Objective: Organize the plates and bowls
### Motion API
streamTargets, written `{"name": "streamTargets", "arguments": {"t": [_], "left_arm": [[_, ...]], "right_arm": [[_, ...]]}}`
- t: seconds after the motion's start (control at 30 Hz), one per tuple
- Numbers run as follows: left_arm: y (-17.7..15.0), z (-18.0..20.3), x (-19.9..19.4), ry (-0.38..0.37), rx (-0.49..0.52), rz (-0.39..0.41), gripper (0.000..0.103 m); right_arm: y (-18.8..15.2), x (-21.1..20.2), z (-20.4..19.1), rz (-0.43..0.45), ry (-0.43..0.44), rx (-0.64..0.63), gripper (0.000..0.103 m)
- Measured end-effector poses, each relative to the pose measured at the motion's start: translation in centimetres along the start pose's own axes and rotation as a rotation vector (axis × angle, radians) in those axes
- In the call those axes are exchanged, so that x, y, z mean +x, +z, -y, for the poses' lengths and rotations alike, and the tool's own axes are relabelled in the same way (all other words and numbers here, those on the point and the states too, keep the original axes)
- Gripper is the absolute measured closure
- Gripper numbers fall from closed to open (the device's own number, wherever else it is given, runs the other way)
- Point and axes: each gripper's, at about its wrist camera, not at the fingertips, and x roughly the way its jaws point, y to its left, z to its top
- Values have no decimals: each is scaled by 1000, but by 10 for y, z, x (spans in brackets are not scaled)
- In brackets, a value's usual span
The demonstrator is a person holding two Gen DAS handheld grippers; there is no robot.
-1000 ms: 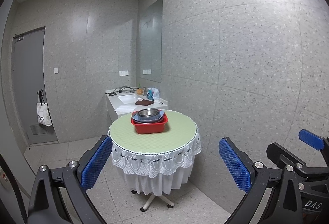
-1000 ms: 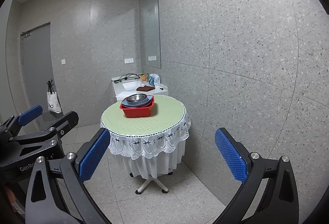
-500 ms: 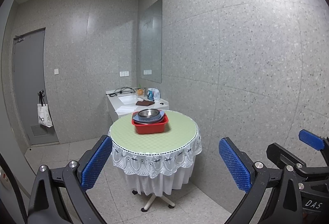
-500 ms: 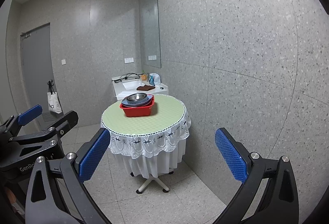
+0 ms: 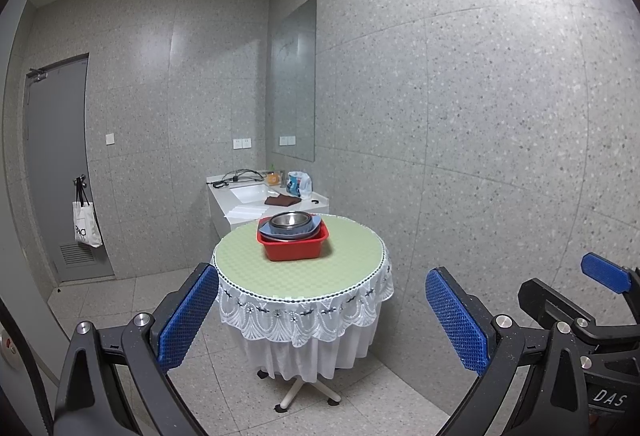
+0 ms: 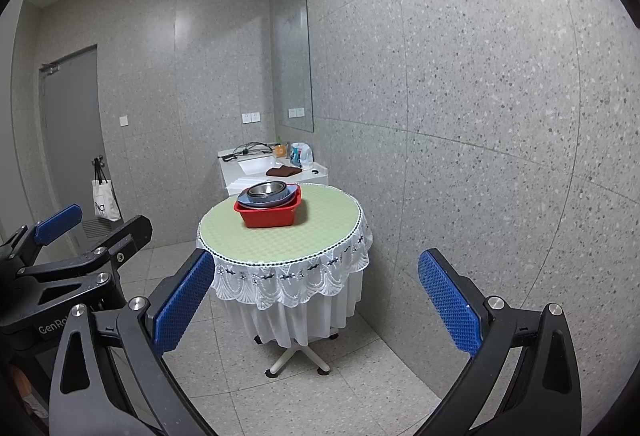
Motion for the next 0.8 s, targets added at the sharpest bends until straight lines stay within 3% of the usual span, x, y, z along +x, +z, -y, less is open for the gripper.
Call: {"name": "streamTargets", "arguments": {"t": [0.8], "left_arm": [[-2,9,2,-3,-3,4,1]], "right_arm": [[-3,-4,-9,0,-12,5,0]]}}
